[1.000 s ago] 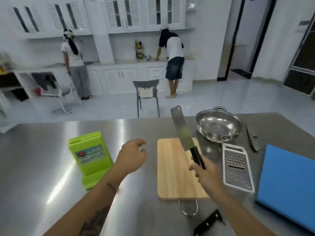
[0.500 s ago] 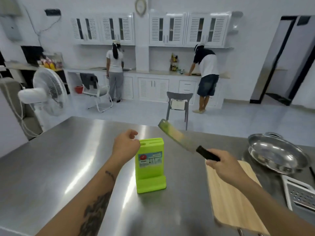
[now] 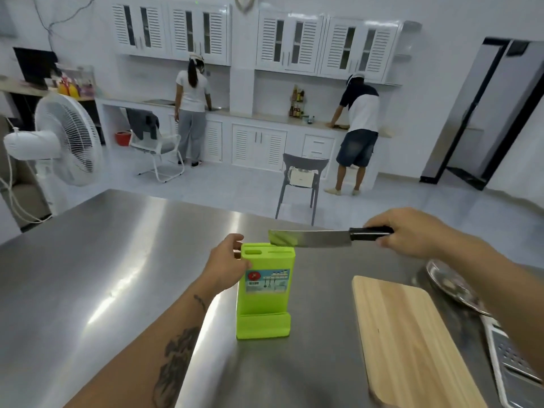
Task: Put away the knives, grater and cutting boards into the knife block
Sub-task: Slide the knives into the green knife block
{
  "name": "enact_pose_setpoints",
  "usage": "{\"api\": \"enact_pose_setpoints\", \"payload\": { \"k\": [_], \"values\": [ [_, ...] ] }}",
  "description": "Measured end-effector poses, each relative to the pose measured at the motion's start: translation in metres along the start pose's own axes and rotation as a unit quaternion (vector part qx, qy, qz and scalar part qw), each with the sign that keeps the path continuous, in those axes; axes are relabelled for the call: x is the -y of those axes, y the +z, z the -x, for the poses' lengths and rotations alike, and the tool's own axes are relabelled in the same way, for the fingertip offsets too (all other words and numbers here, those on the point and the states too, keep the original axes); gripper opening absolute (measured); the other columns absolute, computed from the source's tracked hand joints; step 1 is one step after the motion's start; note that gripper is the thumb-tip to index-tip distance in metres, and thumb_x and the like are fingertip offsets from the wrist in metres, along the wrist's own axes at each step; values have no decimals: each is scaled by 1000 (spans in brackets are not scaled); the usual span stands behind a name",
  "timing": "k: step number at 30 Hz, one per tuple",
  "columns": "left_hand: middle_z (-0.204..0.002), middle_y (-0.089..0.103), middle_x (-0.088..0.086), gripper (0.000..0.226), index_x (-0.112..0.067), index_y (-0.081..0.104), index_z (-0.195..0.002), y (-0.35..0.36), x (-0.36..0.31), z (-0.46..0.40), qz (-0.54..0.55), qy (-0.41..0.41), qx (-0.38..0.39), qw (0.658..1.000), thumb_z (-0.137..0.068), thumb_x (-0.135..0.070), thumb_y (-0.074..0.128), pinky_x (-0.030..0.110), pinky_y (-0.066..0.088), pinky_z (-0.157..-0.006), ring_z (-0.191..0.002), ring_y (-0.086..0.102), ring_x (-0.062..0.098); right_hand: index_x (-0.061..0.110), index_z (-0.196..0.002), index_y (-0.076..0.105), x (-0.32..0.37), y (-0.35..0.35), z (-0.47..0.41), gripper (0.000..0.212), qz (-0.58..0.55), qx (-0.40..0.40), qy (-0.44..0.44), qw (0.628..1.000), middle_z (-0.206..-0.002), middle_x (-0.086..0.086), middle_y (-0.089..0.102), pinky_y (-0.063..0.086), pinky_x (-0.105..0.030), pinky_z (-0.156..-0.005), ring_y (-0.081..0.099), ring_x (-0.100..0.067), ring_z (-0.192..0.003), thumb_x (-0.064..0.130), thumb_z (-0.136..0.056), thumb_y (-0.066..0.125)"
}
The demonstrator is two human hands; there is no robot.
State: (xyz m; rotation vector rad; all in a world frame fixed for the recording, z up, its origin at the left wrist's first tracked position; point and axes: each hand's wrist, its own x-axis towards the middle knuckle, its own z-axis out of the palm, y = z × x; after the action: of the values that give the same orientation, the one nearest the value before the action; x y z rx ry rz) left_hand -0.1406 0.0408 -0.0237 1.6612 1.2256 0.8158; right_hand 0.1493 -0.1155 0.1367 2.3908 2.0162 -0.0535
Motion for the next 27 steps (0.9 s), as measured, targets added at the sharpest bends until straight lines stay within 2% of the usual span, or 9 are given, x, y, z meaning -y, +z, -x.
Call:
{"api": "enact_pose_setpoints", "payload": {
  "k": [4, 10, 13, 15, 17, 20, 23, 27],
  "values": [
    [-124, 58, 7, 67, -17, 45, -137, 4, 1, -12, 0, 16, 35, 999, -78, 4, 71, 32, 56, -80, -105, 62, 24, 37, -113, 66, 3, -21, -10, 28, 48, 15, -15, 999, -89, 16, 58, 47, -36, -78, 53, -14, -88, 23, -89, 60],
    [-119, 57, 6, 77, -19, 41, -141, 12, -3, -20, 11, 22, 76, 997, -75, 7, 72, 34, 56, -74, -101, 65, 26, 34, -112, 68, 25, -39, -27, 29, 121, 14, -31, 992, -95, 6, 63, 52, -35, -75, 56, -16, -86, 22, -88, 59],
    [-123, 58, 7, 86, -21, 35, -145, 20, -5, -21, 13, 20, 91, 996, -73, 6, 74, 37, 57, -76, -103, 65, 26, 31, -99, 70, 45, -42, -40, 19, 171, -11, -42, 984, -85, 6, 64, 57, -40, -71, 60, -17, -81, 29, -82, 62],
    [-124, 58, 4, 91, -21, 29, -149, 25, -7, -20, 4, 22, 103, 994, -75, 4, 74, 34, 57, -74, -106, 63, 25, 28, -90, 70, 62, -40, -48, 16, 189, -33, -62, 980, -78, 6, 61, 51, -33, -59, 61, -20, -78, 37, -78, 67],
    [-123, 58, 1, 94, -20, 25, -151, 30, -8, -17, -3, 27, 108, 994, -75, 2, 75, 29, 55, -69, -105, 63, 22, 28, -85, 69, 82, -34, -55, 15, 189, -53, -87, 977, -73, 7, 55, 38, -26, -53, 59, -23, -76, 39, -75, 71],
    [-119, 58, -3, 93, -19, 25, -151, 37, -10, -12, -7, 32, 98, 995, -74, 0, 74, 20, 51, -61, -103, 63, 18, 23, -83, 71, 105, -20, -67, 15, 120, -58, -106, 985, -70, 5, 56, 42, -28, -54, 61, -23, -74, 34, -74, 76],
    [-121, 58, -1, 81, -17, 35, -147, 40, -12, -7, -18, 46, 91, 995, -76, -1, 71, 14, 49, -61, -106, 61, 17, 18, -83, 72, 116, 3, -78, 12, 21, -34, -94, 995, -81, -1, 67, 52, -33, -66, 62, -21, -80, 27, -77, 77],
    [-109, 64, 0, 48, -20, 60, -118, 41, -13, -2, -48, 68, 65, 994, -74, -3, 69, 17, 48, -67, -101, 63, 15, 17, -79, 69, 117, 26, -87, 9, -90, -65, -68, 992, -84, -1, 65, 51, -33, -68, 60, -21, -83, 18, -74, 76]
  ]
}}
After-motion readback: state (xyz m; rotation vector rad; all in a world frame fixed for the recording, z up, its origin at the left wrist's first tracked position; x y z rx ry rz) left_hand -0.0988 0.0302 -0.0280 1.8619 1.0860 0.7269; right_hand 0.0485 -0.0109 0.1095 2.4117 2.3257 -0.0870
